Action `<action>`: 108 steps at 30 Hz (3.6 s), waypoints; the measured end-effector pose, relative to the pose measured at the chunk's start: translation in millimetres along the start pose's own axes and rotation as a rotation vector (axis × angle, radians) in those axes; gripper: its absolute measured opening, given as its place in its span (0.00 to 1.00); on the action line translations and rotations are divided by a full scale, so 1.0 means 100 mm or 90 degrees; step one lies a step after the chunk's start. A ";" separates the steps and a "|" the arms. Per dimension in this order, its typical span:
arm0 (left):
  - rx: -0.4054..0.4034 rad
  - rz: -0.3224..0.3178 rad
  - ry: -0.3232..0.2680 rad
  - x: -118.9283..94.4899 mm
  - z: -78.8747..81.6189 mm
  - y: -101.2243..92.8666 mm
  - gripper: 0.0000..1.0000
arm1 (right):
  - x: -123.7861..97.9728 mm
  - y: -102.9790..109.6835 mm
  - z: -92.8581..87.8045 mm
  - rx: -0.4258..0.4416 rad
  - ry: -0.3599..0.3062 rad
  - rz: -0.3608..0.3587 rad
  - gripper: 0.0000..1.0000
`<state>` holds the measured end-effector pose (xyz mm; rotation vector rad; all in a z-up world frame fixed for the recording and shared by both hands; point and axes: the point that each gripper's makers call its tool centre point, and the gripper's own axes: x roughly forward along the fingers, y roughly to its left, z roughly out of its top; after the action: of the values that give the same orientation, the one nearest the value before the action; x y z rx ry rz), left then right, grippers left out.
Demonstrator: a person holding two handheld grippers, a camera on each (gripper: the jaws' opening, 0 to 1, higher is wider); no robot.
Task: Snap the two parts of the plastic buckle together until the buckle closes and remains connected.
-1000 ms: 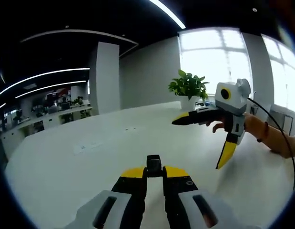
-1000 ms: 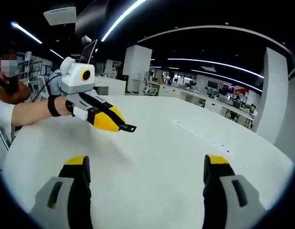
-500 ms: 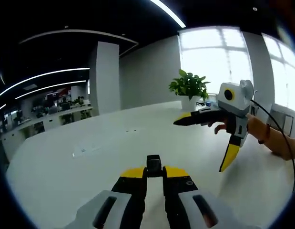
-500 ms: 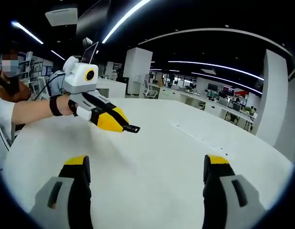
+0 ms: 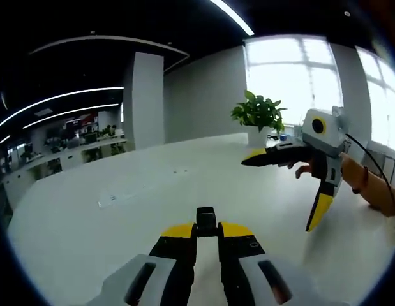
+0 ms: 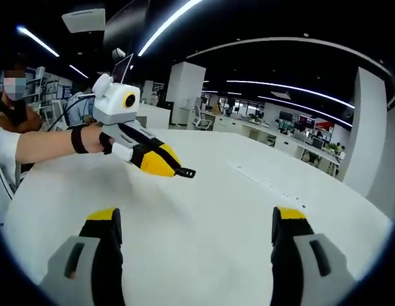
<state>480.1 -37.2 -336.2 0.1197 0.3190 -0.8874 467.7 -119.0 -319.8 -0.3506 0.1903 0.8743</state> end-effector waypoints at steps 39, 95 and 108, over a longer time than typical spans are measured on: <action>-0.018 -0.015 -0.002 0.20 0.05 0.10 0.11 | 0.02 0.00 0.05 -0.010 -0.002 0.009 0.98; -0.006 -0.025 0.073 0.26 -0.37 0.07 0.11 | 0.00 0.04 0.05 -0.018 0.003 0.011 0.97; -0.020 -0.026 0.072 0.25 -0.38 0.11 0.11 | 0.01 0.03 0.05 -0.018 0.005 0.012 0.97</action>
<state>494.7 -39.5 -380.7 0.1348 0.4424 -0.9173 466.4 -114.7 -316.5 -0.3791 0.1882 0.8954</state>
